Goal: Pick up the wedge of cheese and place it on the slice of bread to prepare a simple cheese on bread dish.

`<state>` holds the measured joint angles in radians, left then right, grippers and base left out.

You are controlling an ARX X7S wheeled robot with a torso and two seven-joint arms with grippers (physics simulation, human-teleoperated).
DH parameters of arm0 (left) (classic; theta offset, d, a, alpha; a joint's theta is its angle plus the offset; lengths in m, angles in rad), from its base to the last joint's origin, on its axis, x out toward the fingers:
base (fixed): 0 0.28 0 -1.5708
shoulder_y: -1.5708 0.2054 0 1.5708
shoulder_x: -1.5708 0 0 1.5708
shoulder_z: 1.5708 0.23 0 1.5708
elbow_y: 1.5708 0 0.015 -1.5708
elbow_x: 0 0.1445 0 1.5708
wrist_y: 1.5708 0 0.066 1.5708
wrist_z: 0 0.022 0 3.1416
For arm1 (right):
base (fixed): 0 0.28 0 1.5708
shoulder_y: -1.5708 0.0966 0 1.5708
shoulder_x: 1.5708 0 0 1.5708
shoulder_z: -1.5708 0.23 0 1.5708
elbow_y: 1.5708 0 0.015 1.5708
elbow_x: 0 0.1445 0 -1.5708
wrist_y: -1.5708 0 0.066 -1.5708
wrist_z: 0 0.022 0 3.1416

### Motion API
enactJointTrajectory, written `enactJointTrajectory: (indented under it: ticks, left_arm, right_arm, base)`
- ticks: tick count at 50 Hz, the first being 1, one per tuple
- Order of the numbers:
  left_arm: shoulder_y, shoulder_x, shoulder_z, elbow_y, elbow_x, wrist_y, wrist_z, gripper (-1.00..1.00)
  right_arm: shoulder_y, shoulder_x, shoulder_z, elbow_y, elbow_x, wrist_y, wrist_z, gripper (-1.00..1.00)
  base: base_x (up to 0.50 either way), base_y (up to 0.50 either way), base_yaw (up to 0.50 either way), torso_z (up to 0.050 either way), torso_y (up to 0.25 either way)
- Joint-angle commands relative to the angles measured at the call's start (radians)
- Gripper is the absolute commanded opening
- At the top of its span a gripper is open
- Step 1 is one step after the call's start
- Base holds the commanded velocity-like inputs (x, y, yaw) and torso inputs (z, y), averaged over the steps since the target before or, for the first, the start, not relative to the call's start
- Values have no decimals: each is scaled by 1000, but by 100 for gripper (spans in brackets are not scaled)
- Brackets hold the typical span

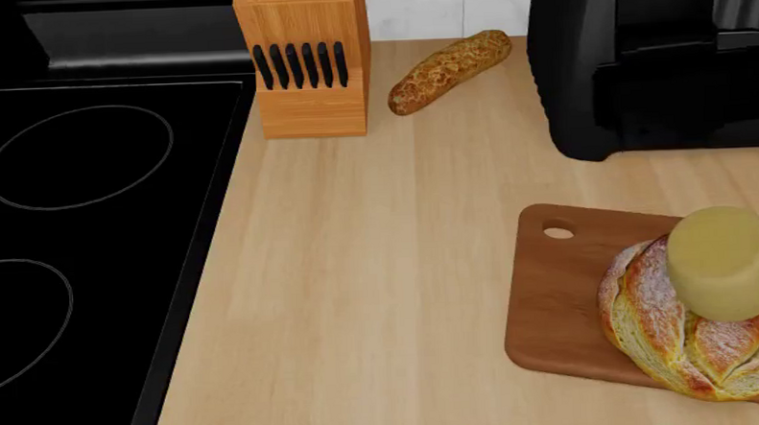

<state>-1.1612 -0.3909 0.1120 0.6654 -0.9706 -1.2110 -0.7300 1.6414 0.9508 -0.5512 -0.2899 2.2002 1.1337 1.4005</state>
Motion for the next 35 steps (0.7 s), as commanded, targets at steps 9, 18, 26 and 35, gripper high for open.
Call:
enactJointTrajectory:
  ticks: [9,18,26,35]
  left_arm:
    - [-31,-16,-57,54,-99,-61,-73,100]
    - [-42,-17,-60,49,-122,-63,-85,100]
    - [-52,-18,-49,41,-129,-64,-89,100]
    - [-55,-21,-50,39,-142,-60,-95,100]
  right_arm:
    - [68,42,-34,-81,131,-18,62,100]
    - [83,59,-54,-124,187,-30,66,100]
    - [104,57,-67,-128,196,-15,49,100]
    - [103,69,-75,-134,190,-10,36,100]
  base:
    - [0,0,0,0,0]
    - [0,0,0,0,0]
    - [0,0,0,0,0]
    - [0,0,0,0,0]
